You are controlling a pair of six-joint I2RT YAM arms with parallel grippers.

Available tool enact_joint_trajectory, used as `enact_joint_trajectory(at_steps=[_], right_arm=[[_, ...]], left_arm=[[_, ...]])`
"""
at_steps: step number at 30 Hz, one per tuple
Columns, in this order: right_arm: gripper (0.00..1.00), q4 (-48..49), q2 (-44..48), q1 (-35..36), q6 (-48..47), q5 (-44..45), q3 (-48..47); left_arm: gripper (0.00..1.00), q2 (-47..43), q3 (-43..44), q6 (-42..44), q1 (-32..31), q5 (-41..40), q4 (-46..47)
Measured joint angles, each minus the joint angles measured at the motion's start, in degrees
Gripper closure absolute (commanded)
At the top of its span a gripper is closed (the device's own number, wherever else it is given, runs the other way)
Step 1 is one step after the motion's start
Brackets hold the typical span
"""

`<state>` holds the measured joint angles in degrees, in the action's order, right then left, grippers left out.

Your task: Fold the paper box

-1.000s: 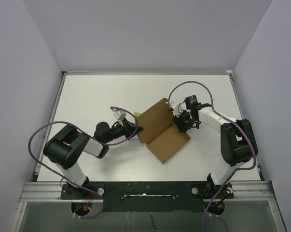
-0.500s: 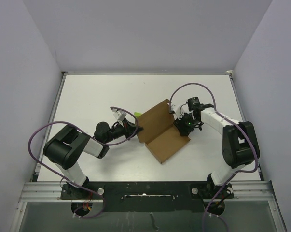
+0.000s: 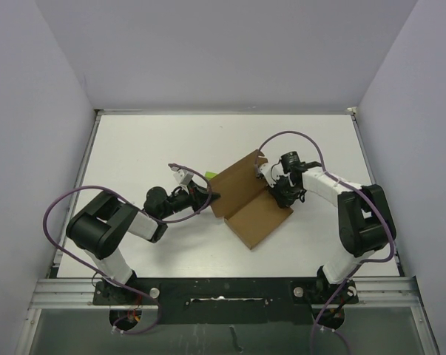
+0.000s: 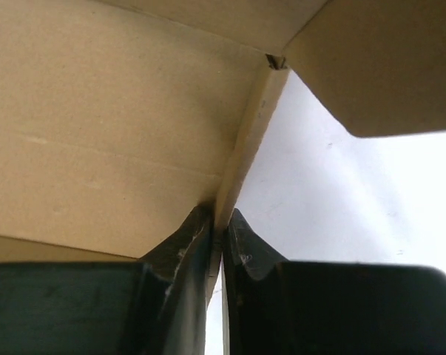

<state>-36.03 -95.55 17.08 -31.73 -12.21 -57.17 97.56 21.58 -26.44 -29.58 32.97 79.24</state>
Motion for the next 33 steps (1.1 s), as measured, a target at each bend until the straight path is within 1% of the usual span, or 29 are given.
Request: enact_joint_trajectory(at_steps=[3,4,5,8,9,10,12,17,23,33], right_arm=[[0.96,1.73,0.02,0.28,1.64,2.01,0.00],[0.92,2.19,0.02,0.28,1.99,2.45,0.00],[0.83,2.47,0.00,0.28,2.19,2.78,0.00],[0.43,2.40,0.02,0.35,2.10,2.73,0.00],[0.36,2.08,0.02,0.22,1.99,2.27,0.00],[0.31,1.73,0.02,0.09,1.90,1.84,0.00],[0.25,1.09,0.22,-0.72,1.29,-0.31,0.00],[0.23,-0.48,3.41,-5.49,0.96,-8.55,0.00],[0.25,-0.98,8.57,-11.21,1.22,-18.36,0.00],[0.25,-2.14,10.47,-14.91,1.09,-28.00,0.00]], left_arm=[[1.00,0.00,0.00,-0.11,-0.07,0.04,0.24],[1.00,0.00,0.00,-0.11,-0.09,0.04,0.24],[1.00,0.00,0.00,-0.11,-0.11,0.04,0.24],[1.00,0.00,0.00,-0.07,-0.09,0.00,0.28],[1.00,0.00,0.00,0.02,-0.07,-0.11,0.28],[1.00,0.00,0.00,0.09,-0.04,-0.13,0.26],[1.00,0.00,0.00,0.09,0.02,-0.15,0.26],[1.00,0.00,0.13,0.11,0.02,-0.13,0.31],[1.00,0.00,0.61,0.13,0.02,0.11,0.31],[1.00,0.00,3.04,-0.02,0.22,1.49,-0.22]])
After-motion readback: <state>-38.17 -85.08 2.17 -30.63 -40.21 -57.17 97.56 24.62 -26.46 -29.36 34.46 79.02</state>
